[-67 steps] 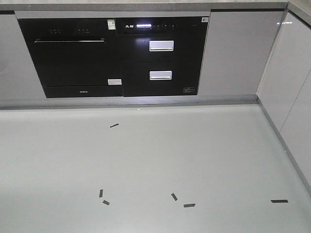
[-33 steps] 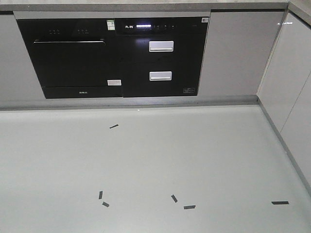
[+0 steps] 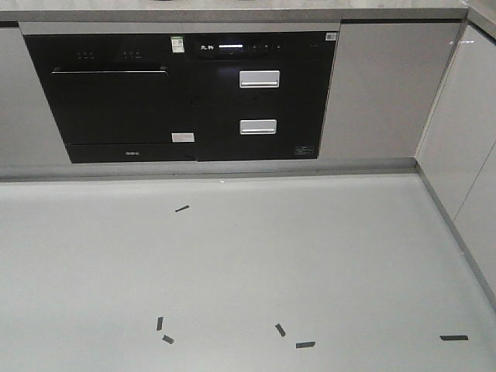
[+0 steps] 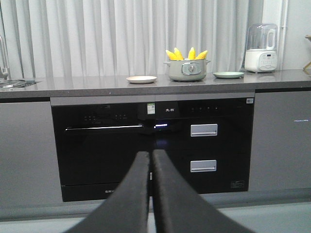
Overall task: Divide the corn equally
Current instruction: 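Drive the base toward the counter with the pot and plates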
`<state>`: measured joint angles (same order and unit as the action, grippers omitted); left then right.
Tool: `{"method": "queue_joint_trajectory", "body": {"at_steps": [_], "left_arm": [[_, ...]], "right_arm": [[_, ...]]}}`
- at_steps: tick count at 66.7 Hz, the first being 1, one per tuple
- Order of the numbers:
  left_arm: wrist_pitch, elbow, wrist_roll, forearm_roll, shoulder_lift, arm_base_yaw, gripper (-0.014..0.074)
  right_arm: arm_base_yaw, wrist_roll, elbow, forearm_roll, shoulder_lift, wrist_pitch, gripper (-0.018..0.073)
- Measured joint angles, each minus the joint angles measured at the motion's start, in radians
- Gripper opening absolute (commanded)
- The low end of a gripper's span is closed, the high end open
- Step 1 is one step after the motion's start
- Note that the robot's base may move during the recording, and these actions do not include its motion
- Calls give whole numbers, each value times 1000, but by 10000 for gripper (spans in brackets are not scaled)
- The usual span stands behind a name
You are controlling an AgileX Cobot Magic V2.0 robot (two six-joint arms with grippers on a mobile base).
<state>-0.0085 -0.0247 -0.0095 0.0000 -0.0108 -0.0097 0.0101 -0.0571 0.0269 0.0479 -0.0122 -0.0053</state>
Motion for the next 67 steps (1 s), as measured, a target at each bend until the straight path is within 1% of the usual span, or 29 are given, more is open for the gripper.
{"method": "queue_joint_trajectory", "body": {"at_steps": [67], "left_arm": [[0, 0, 0, 0, 0, 0, -6]], "right_arm": [[0, 0, 0, 0, 0, 0, -5]]}}
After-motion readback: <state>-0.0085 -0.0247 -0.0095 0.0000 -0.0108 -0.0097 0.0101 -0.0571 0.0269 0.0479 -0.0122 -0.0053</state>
